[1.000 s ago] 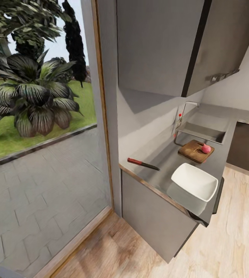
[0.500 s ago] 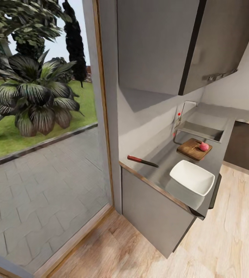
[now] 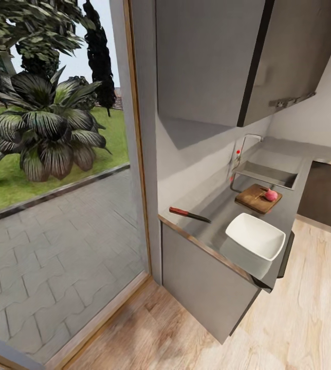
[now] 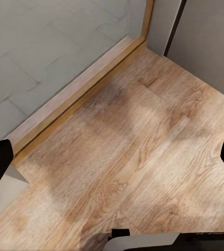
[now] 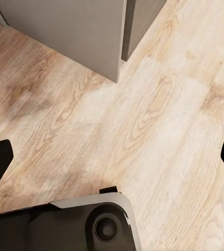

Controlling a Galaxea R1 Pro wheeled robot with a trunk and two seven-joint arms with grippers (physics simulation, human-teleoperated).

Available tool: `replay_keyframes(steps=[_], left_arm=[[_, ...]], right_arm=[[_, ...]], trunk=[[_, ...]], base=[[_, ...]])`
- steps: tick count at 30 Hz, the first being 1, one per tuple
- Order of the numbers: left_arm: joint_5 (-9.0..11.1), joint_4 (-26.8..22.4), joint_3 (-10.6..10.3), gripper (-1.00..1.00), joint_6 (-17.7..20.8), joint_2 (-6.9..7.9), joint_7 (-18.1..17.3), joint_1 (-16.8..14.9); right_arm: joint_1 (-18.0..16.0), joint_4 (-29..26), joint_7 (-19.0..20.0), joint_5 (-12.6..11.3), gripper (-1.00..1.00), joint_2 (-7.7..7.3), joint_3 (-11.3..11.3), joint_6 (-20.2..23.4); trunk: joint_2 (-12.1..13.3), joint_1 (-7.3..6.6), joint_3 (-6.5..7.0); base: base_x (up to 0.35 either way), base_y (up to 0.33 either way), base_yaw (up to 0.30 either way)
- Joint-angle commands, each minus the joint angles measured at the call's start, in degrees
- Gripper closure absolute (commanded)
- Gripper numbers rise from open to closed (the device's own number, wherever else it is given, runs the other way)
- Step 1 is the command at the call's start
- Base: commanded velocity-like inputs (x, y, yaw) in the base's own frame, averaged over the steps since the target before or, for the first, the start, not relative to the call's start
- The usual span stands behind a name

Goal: In the kitchen, take the Vidalia onion out of the sink, dice it on the chopping board with the paring knife, put the diced onion into the bowl on the countertop, then place both the paring knife and the chopping board into the sink.

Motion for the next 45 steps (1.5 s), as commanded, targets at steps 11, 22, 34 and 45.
replay_keyframes(steps=[11,22,34,45], left_arm=[[0.3,3.1,-0.2,-1.00,-0.3,-3.11,3.2,0.0],[0.3,11.1,-0.2,-1.00,-3.2,-6.73,7.9,-0.1],[0.1,22.8,-0.7,-1.00,-15.5,-10.16,26.0,-0.1],[0.0,38.3,-0.6,-1.00,-27.6,-14.65,40.0,-0.3]], right_arm=[[0.0,-0.1,-0.2,-0.3,-1.00,-0.16,0.3,0.1],[0.0,0.0,-0.2,-0.3,-1.00,-0.29,0.3,0.3],[0.0,0.2,-0.2,-0.3,-1.00,-0.22,0.3,0.3],[0.0,0.2,-0.2,-0.3,-1.00,-0.13,0.3,0.3]], trunk=[[-0.1,0.04,-0.09],[-0.1,0.04,-0.09],[-0.1,0.04,-0.09],[-0.1,0.04,-0.09]], base=[[0.000,0.000,0.000],[0.000,0.000,0.000],[0.000,0.000,0.000],[0.000,0.000,0.000]])
